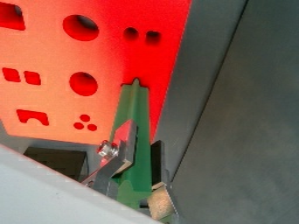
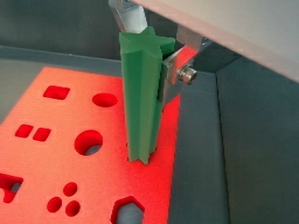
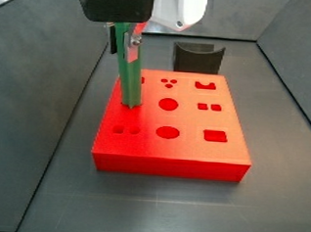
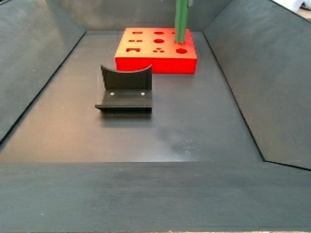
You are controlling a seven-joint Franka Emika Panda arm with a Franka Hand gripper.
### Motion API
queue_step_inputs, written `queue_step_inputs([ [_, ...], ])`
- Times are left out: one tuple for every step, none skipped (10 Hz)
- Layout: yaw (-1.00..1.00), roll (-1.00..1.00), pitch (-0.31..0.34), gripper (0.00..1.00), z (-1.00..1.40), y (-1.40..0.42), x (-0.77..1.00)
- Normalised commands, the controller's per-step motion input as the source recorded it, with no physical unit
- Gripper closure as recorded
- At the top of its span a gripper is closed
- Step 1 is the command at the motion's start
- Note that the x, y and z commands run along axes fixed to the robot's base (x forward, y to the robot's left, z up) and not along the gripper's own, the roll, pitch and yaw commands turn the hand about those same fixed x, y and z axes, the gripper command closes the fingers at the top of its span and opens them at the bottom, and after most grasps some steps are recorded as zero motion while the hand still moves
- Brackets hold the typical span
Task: Pick up the star object. Move up. Place the star object on the fixture. Regrasp the star object. Move to above the board. Insert the star object.
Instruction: Insert the star object.
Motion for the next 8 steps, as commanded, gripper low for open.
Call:
queue_step_inputs([
  [-0.13, 0.0, -0.067, 1.0, -0.15, 0.04, 0.11],
  [-0.14, 0.0, -0.136, 1.0, -0.27, 0.05, 0.15],
  [-0.15, -0.01, -0.193, 1.0, -0.31, 0.09, 0.12],
  [-0.1, 0.0, -0.159, 1.0, -0.39, 0.09, 0.13],
  [0.0, 0.0, 0.0, 1.0, -0.43, 0.07, 0.18],
  [0.0, 0.0, 0.197, 1.0, -0.52, 0.09, 0.11],
  [0.0, 0.0, 0.237, 1.0, -0.59, 0.09, 0.07],
  [0.0, 0.0, 0.026, 1.0, -0.62, 0.0, 0.03],
])
